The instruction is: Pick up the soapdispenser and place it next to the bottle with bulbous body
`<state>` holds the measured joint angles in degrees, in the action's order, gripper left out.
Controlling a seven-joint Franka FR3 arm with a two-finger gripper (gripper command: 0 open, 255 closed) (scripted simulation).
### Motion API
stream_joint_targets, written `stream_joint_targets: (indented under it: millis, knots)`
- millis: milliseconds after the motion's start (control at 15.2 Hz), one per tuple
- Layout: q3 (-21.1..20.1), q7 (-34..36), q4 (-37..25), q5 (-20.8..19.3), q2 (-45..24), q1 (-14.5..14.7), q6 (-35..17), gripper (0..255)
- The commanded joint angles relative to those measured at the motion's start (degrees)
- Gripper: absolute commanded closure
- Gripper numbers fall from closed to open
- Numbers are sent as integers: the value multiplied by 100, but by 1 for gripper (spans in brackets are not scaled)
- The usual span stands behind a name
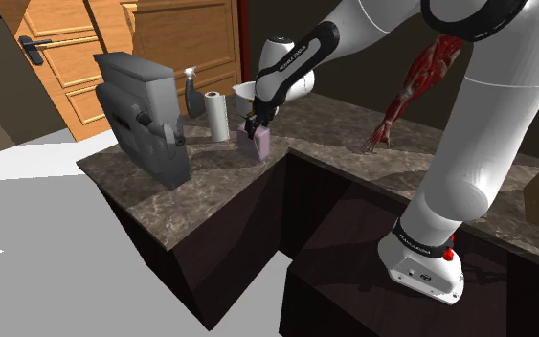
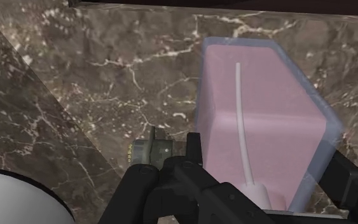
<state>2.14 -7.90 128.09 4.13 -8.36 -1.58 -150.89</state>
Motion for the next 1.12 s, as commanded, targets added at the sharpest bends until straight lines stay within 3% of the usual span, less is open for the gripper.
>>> stream_joint_targets:
  millis: [0,1056]
  knots:
    - [9,10,-46,-19,105,-2,151,255]
    - [30,128,-550,-146,784,2,1331,255]
